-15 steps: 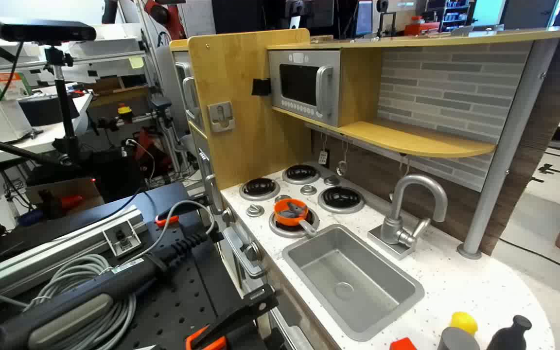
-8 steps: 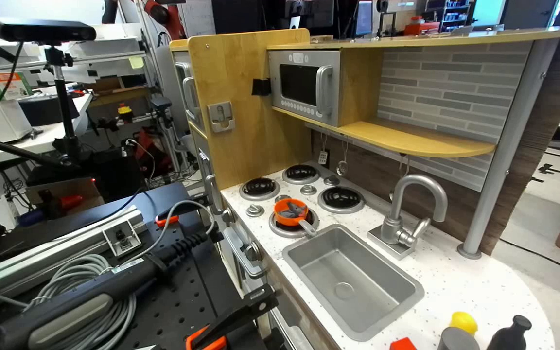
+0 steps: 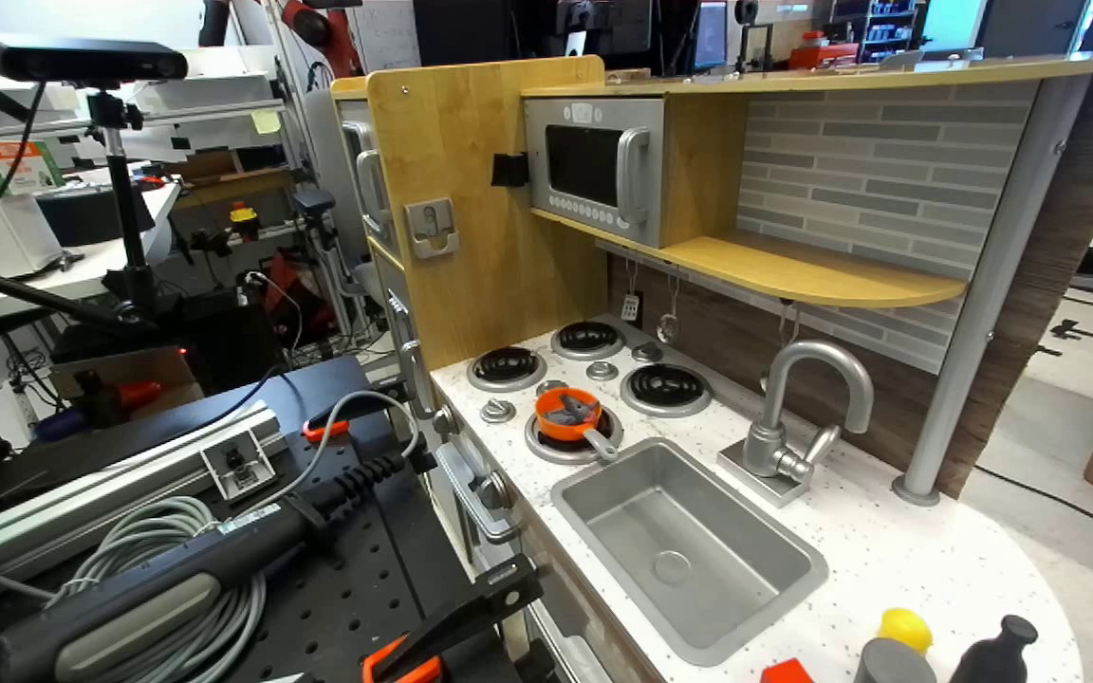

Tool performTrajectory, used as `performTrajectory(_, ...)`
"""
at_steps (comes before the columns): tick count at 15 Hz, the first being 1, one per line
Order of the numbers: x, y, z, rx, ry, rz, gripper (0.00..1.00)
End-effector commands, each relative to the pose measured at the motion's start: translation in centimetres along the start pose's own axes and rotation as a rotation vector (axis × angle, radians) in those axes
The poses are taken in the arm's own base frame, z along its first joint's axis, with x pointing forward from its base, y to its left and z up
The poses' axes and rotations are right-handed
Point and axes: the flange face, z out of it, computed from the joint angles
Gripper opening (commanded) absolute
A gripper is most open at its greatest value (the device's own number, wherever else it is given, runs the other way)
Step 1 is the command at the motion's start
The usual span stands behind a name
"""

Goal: Move the orange block from the right side of the counter and place it in the orange pan on the stove

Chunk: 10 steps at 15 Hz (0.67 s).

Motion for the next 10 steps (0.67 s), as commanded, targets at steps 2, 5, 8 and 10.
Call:
performTrajectory(2,0.0,0.0,-0.1,-0.001,-0.001,0.000,1.00)
performTrajectory(5,0.2,0.1,0.1,-0.001,0.001,0.008,1.00)
performTrajectory(8,1.3,1.4,1.1,0.007,-0.008,0.014,1.00)
performTrajectory(10,2.5,3.4,1.9,-0.009,-0.012,-0.003,1.00)
